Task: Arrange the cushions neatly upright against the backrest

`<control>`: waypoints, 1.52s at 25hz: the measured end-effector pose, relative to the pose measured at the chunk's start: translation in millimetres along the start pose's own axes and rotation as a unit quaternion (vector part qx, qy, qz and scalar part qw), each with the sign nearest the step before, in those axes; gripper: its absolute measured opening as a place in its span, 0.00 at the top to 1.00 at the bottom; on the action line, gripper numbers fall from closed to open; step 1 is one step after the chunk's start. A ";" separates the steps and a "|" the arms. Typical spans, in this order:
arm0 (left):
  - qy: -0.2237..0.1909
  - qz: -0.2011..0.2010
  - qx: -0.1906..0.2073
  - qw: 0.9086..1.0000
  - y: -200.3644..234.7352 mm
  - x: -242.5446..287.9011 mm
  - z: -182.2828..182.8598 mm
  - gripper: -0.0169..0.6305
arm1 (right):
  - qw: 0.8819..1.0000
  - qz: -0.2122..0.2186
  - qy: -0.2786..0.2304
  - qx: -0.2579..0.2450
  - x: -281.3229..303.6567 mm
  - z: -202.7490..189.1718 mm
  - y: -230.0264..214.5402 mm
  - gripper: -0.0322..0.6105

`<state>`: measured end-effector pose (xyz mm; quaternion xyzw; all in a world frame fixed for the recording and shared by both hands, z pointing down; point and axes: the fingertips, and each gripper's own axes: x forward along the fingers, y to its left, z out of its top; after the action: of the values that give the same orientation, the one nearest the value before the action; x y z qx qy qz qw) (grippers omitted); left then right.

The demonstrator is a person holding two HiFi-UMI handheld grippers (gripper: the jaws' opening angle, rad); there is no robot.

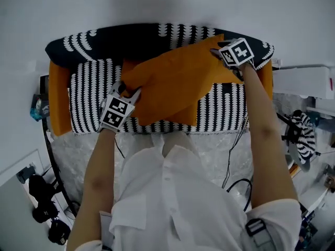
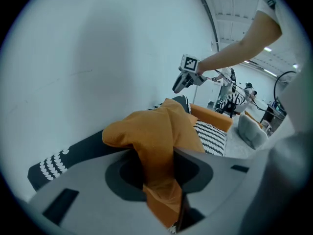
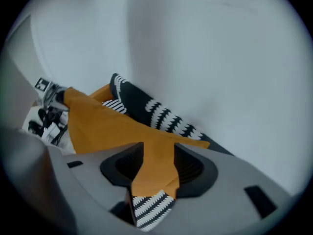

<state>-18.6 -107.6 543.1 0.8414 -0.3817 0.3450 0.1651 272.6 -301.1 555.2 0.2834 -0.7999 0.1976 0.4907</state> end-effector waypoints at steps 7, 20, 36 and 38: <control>-0.001 -0.005 0.005 1.000 0.3 1.1 0.7 0.75 | 0.977 -0.005 0.016 0.214 42.3 -31.2 -86.9 0.57; 0.015 0.002 -0.048 0.999 1.7 3.5 -18.1 0.74 | 0.978 0.050 0.057 0.195 84.5 -35.2 -59.5 0.84; -0.007 0.078 -0.195 0.978 41.9 -67.3 -48.8 0.74 | 0.991 0.051 -0.053 0.114 -33.0 33.2 30.1 0.92; -0.006 0.094 -0.190 0.977 70.0 -90.6 -58.4 0.74 | 0.989 0.052 -0.080 0.111 -37.6 62.6 56.5 0.92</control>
<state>-140.7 -73.9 521.4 0.7572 -0.5186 0.2748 0.2867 207.3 -285.6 491.8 0.3093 -0.8231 0.2874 0.3798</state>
